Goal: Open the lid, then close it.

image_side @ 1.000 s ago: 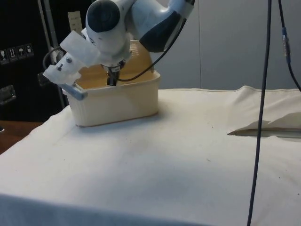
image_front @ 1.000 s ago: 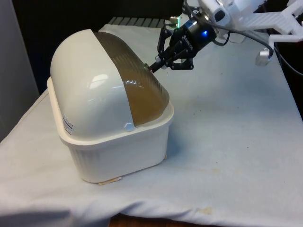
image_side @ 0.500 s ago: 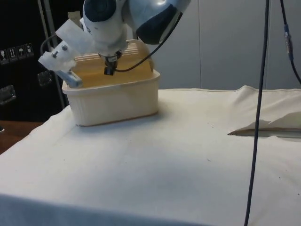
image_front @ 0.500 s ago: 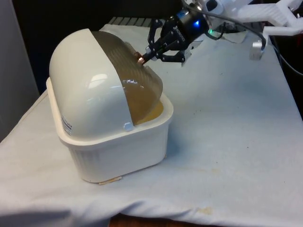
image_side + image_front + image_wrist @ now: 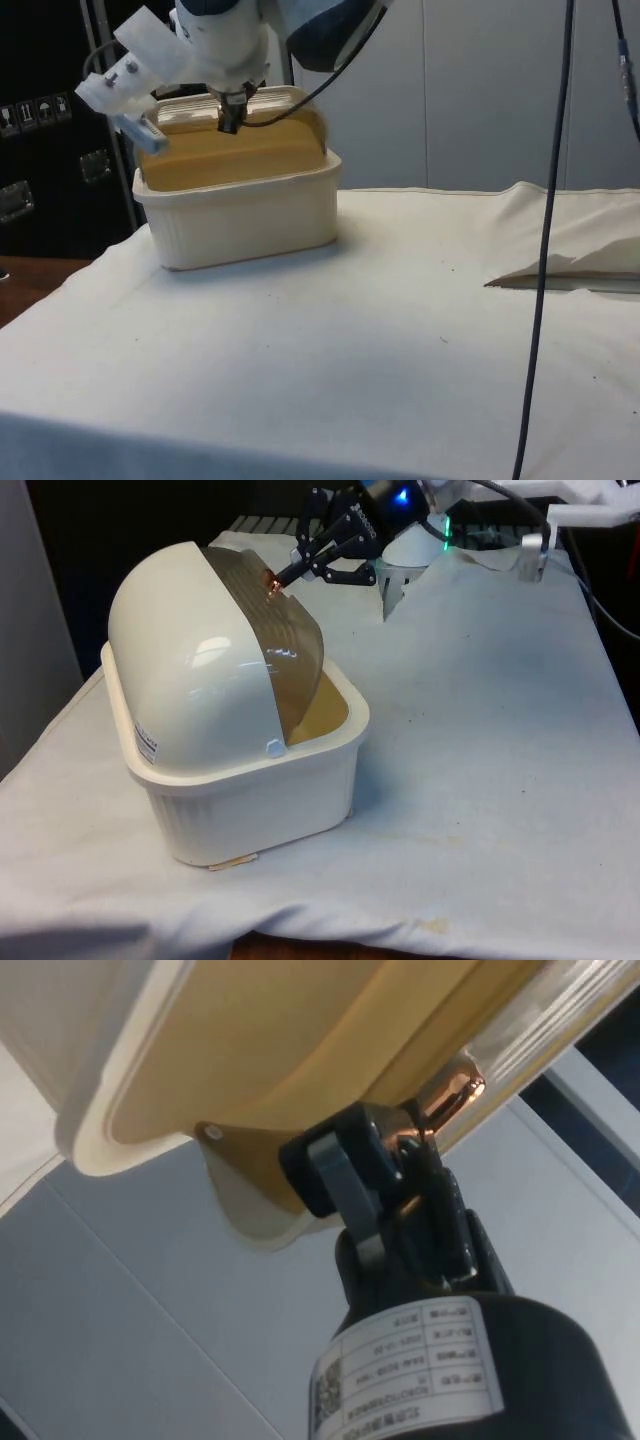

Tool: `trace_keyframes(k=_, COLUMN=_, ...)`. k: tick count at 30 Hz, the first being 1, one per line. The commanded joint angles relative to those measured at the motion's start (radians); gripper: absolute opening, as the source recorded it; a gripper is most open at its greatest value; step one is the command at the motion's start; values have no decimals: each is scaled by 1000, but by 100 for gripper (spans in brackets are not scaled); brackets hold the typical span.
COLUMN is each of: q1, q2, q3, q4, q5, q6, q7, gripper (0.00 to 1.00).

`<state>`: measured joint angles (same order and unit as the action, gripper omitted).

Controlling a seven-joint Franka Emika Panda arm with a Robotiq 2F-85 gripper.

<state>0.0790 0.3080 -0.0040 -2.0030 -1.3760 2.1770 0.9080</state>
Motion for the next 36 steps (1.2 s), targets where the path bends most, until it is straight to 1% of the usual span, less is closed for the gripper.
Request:
trace_keyframes(k=1, q1=0, q2=-1, q3=-3, q4=3, q5=0, q6=0, q7=0, gripper=0)
trace_keyframes(k=2, q1=-4, q2=-2, q3=-9, q4=11, q5=-5, q6=7, q7=-5, gripper=0)
trace_keyframes(k=8, q1=-3, q2=1, q3=-24, q4=25, q5=-10, q6=7, q7=1, gripper=0)
trace_keyframes(k=9, q1=-1, q2=-1, q3=-23, q4=21, q5=-1, q6=0, q7=0, gripper=0)
trace_keyframes(k=10, q1=-3, q2=1, q3=-27, q4=27, q5=-10, q6=7, q7=2, gripper=0)
trace_keyframes(k=13, q1=-1, q2=-4, q3=-35, q4=34, q5=-11, q6=2, q7=3, gripper=0)
trace_keyframes(k=17, q1=1, q2=-21, q3=-37, q4=33, q5=-9, q6=-6, q7=7, gripper=0)
trace_keyframes(k=18, q1=0, q2=-14, q3=-36, q4=38, q5=-3, q6=-8, q7=4, gripper=0)
trace_keyframes(k=20, q1=1, q2=-28, q3=-36, q4=29, q5=-9, q6=-9, q7=11, gripper=0)
trace_keyframes(k=26, q1=1, q2=-25, q3=-33, q4=32, q5=-3, q6=-16, q7=10, gripper=0)
trace_keyframes(k=27, q1=3, q2=-24, q3=-33, q4=34, q5=-7, q6=-18, q7=11, gripper=0)
trace_keyframes(k=30, q1=-1, q2=-23, q3=-36, q4=35, q5=-8, q6=-14, q7=10, gripper=0)
trace_keyframes(k=32, q1=-5, q2=-27, q3=-43, q4=37, q5=-8, q6=-10, q7=3, gripper=0)
trace_keyframes(k=34, q1=-5, q2=-29, q3=-50, q4=40, q5=-8, q6=-9, q7=-4, gripper=0)
trace_keyframes(k=35, q1=-1, q2=-25, q3=-48, q4=40, q5=-3, q6=-18, q7=4, gripper=0)
trace_keyframes(k=36, q1=-6, q2=-30, q3=-53, q4=42, q5=-8, q6=-8, q7=-7, gripper=0)
